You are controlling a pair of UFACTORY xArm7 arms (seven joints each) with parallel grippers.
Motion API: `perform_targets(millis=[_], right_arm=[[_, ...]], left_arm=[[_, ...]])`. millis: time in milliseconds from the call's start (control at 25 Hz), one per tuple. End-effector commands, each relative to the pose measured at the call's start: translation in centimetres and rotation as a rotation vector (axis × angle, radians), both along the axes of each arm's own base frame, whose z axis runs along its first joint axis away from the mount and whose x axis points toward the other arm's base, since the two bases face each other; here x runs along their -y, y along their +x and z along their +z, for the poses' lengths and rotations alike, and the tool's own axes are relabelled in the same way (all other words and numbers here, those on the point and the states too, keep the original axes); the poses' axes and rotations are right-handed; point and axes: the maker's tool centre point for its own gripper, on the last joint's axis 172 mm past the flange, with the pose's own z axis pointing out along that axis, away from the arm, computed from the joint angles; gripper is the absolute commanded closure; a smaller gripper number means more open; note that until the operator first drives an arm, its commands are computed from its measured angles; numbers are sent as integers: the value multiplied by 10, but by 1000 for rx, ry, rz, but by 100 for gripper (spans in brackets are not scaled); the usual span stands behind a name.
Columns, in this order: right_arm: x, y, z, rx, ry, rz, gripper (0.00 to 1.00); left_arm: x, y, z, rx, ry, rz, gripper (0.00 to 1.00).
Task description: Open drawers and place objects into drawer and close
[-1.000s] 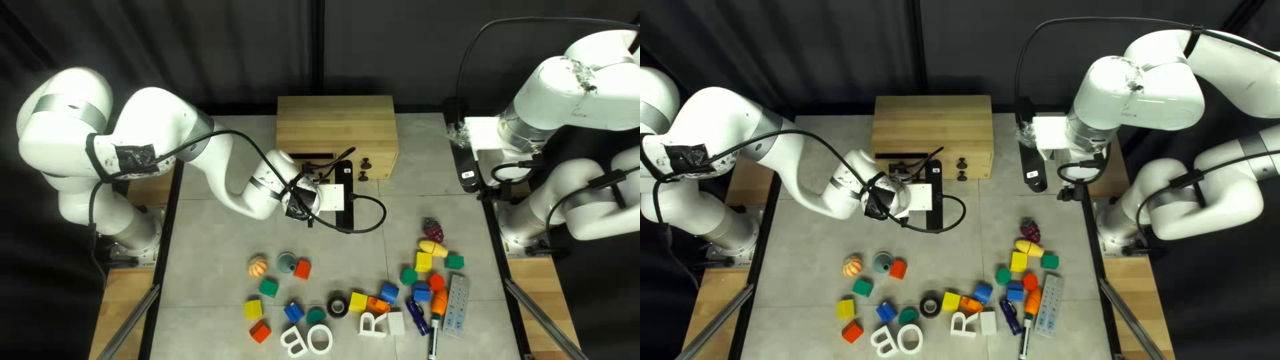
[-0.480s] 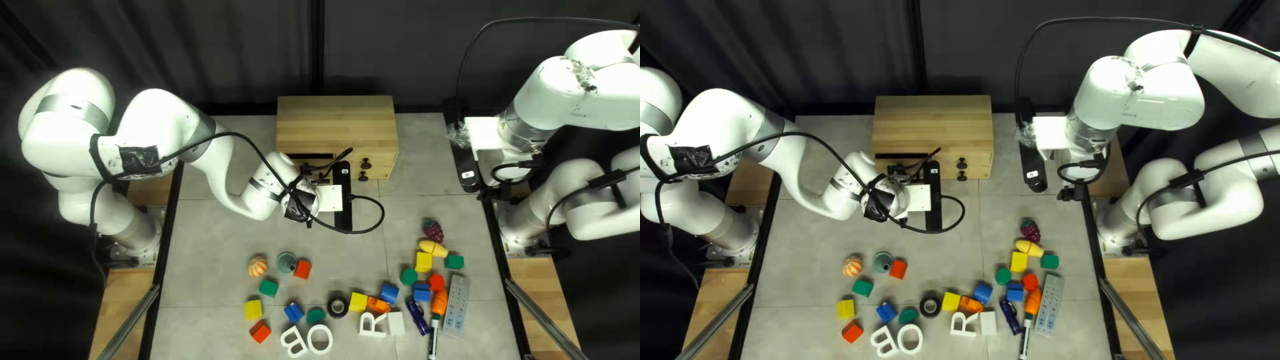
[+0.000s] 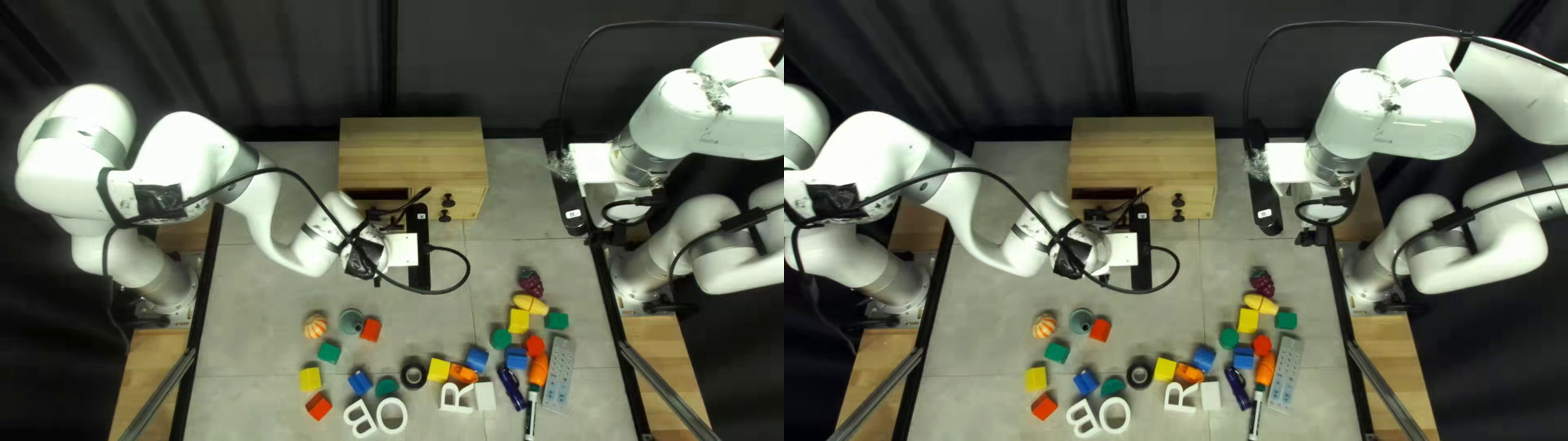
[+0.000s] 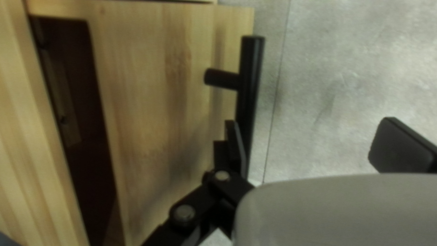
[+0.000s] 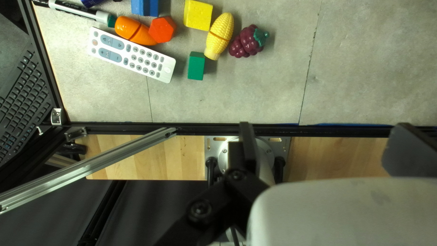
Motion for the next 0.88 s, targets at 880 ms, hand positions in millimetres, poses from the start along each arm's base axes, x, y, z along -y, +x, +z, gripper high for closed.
perform_targets(millis=[880], right_arm=[[0,0,0,0,0,0,0]], left_arm=[[-24,13,-7,12,7,-16,0]])
